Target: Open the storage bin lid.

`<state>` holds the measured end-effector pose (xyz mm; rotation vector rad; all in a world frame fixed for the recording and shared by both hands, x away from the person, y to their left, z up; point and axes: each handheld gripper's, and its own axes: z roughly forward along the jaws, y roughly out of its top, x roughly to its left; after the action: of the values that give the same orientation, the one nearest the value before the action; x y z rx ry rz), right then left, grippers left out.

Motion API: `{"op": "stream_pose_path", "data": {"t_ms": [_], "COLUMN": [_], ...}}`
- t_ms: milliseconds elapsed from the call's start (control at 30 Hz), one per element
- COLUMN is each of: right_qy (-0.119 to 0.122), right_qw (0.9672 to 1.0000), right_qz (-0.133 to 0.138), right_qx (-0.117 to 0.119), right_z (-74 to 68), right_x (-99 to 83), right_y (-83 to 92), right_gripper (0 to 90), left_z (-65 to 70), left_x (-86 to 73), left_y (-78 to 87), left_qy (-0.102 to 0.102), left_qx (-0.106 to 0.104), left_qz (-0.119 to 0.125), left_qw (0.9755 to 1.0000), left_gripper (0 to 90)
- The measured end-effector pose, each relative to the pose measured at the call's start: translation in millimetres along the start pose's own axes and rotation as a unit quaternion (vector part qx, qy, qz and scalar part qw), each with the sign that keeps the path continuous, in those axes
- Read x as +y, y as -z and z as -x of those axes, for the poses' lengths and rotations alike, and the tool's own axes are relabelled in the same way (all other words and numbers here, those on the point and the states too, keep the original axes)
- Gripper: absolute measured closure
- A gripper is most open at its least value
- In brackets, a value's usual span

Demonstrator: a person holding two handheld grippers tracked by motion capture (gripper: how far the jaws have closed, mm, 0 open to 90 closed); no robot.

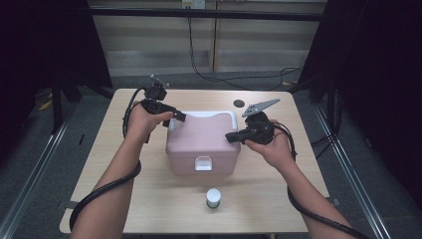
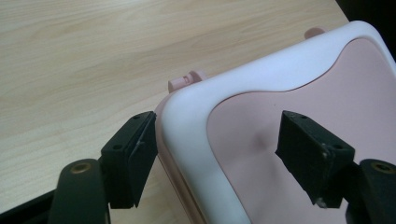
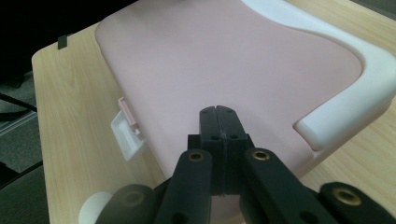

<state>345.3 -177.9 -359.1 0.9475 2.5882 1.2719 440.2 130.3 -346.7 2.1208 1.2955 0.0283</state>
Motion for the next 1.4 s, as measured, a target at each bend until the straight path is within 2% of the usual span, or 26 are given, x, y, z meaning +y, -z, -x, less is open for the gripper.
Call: {"op": "stream_pose_path", "data": {"t_ms": [433, 800, 833, 867, 900, 933, 1000, 1033, 1067, 1100, 1167, 1200, 1300, 1333, 1400], "right_qy": [-0.005, -0.01, -0.01, -0.01, -0.01, -0.011, -0.015, -0.016, -0.017, -0.016, -0.013, -0.012, -0.01, -0.011, -0.011], "right_qw": [1.0, 0.9998, 0.9998, 0.9998, 0.9998, 0.9997, 0.9997, 0.9997, 0.9997, 0.9998, 0.9998, 0.9997, 0.9997, 0.9997, 0.9997], "right_qz": [-0.004, -0.014, -0.013, -0.009, -0.007, -0.006, -0.009, -0.009, -0.008, -0.008, -0.008, -0.008, -0.011, -0.01, -0.01], "right_qx": [-0.001, -0.013, -0.014, -0.015, -0.017, -0.019, -0.015, -0.014, -0.013, -0.013, -0.016, -0.017, -0.02, -0.019, -0.019], "right_z": [-1.1, -4.7, -4.9, -4.9, -5.0, -4.9, -4.3, -3.9, -4.0, -4.2, -5.6, -6.1, -6.5, -6.0, -5.7], "right_x": [0.5, 2.5, 2.4, 1.8, 1.7, 1.7, 2.0, 1.8, 1.5, 1.2, 1.3, 1.5, 2.1, 2.0, 2.1], "right_y": [0.1, 0.3, 0.3, -0.1, -0.3, -0.6, -0.3, 0.0, 0.1, 0.3, 0.3, 0.2, 0.2, 0.1, -0.1], "right_gripper": [90.0, 90.0, 90.0, 90.0, 90.0, 90.0, 90.0, 90.0, 90.0, 90.0, 90.0, 90.0, 90.0, 90.0, 90.0], "left_z": [8.6, 17.2, 17.3, 18.1, 19.9, 23.9, 32.9, 34.3, 33.6, 31.4, 27.4, 24.7, 15.7, 13.7, 10.7], "left_x": [3.7, 6.8, 6.5, 6.1, 6.2, 6.5, 7.3, 7.3, 7.1, 6.4, 5.5, 4.7, 2.0, 1.7, 0.7], "left_y": [2.6, 18.3, 20.3, 21.1, 21.9, 22.9, 23.3, 22.6, 22.2, 21.7, 21.1, 20.4, 16.4, 15.3, 12.1], "left_qy": [-0.006, -0.015, -0.016, -0.007, 0.001, -0.009, -0.042, -0.043, -0.041, -0.033, -0.034, -0.028, -0.013, -0.013, -0.006], "left_qx": [0.012, 0.024, 0.01, -0.013, -0.036, -0.035, 0.002, 0.001, -0.006, 0.0, 0.024, 0.028, 0.036, 0.037, 0.032], "left_qz": [-0.008, -0.001, 0.001, 0.009, 0.015, 0.015, 0.009, 0.006, 0.003, 0.001, -0.007, -0.01, -0.017, -0.019, -0.022], "left_qw": [0.9999, 0.9996, 0.9998, 0.9999, 0.9992, 0.9992, 0.9991, 0.999, 0.9991, 0.9995, 0.9991, 0.9992, 0.9991, 0.999, 0.9992], "left_gripper": [30.2, 32.2, 32.5, 40.3, 42.4, 41.1, 37.9, 37.9, 37.7, 37.4, 36.3, 35.4, 33.0, 31.9, 31.8]}}
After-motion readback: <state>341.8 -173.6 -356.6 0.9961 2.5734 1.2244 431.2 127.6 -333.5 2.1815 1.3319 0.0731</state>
